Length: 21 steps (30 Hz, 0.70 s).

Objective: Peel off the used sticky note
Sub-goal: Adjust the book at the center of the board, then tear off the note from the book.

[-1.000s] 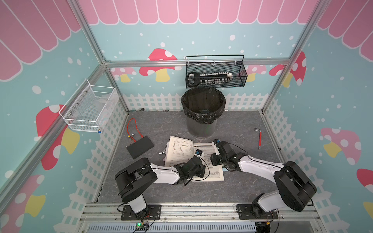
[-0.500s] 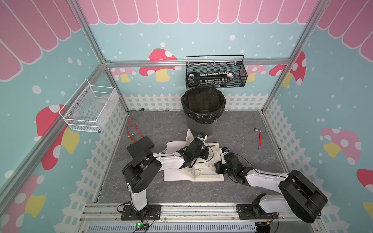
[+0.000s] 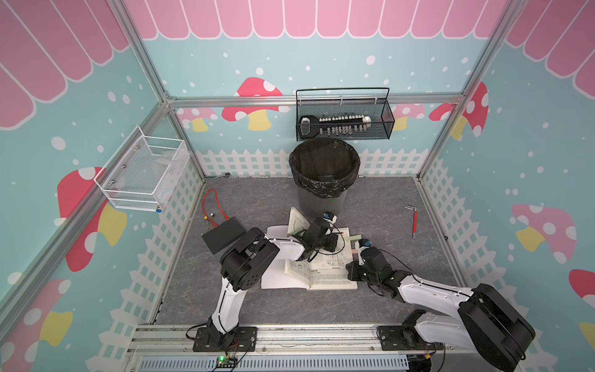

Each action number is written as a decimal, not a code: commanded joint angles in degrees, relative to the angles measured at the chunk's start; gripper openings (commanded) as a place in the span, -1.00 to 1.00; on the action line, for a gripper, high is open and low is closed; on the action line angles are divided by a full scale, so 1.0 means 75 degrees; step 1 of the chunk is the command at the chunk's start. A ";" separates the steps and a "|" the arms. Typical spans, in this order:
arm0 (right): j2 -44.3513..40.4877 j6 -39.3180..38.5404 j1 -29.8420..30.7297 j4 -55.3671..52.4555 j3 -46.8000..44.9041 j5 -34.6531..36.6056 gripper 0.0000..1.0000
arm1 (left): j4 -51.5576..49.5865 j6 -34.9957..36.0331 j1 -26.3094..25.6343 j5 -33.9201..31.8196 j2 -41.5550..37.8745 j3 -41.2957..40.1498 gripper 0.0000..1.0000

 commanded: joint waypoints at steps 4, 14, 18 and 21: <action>-0.0690 -0.0016 -0.0162 -0.1737 0.0338 0.0865 -0.57 | 0.0245 0.0051 0.0111 0.0042 0.0176 -0.0303 -1.00; -0.0473 -0.1684 -0.2206 -0.1138 0.1201 -0.0020 -0.07 | 0.0374 0.0071 0.0120 0.0047 0.0144 -0.0542 -1.00; 0.0466 -0.2001 -0.2363 -0.0678 0.1796 -0.0429 -0.07 | 0.0374 0.0074 0.0122 0.0030 0.0158 -0.0533 -1.00; 0.1075 -0.2118 -0.2398 -0.0507 0.2171 -0.0528 -0.08 | 0.0374 0.0063 0.0123 0.0032 0.0179 -0.0530 -1.00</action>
